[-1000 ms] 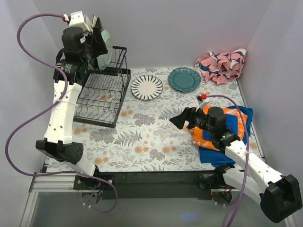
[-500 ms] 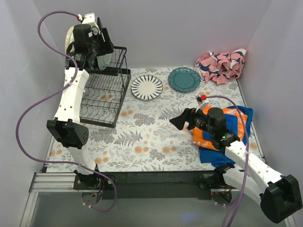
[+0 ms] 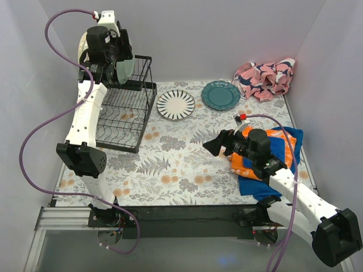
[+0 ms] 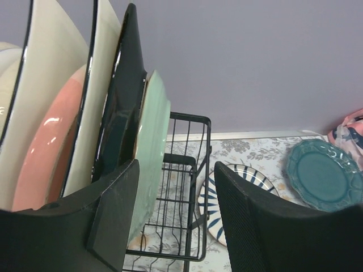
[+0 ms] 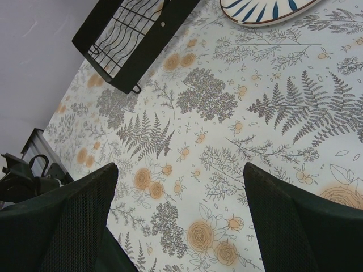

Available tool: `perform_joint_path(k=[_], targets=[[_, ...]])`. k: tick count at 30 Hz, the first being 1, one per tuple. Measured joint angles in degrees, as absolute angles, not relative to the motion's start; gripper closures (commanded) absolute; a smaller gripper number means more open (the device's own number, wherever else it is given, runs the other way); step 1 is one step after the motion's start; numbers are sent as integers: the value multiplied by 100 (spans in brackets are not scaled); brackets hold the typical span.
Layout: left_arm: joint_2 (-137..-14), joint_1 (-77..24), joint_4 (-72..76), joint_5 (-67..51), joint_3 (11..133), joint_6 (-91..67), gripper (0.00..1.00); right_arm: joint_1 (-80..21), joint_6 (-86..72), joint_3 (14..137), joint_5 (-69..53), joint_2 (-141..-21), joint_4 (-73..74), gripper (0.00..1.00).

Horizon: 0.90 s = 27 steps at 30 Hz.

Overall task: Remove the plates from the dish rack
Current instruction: Unload the plate from the dish rack.

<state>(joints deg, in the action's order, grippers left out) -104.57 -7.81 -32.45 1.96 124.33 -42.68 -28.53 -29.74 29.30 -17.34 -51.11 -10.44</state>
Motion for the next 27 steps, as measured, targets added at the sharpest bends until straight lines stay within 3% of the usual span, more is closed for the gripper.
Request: perform_joint_path(k=[27], targets=[[-10849,-843,-2777,403,12293,-3826,50,-2864,-2974,2912,-1734,-5164,-1083,5]])
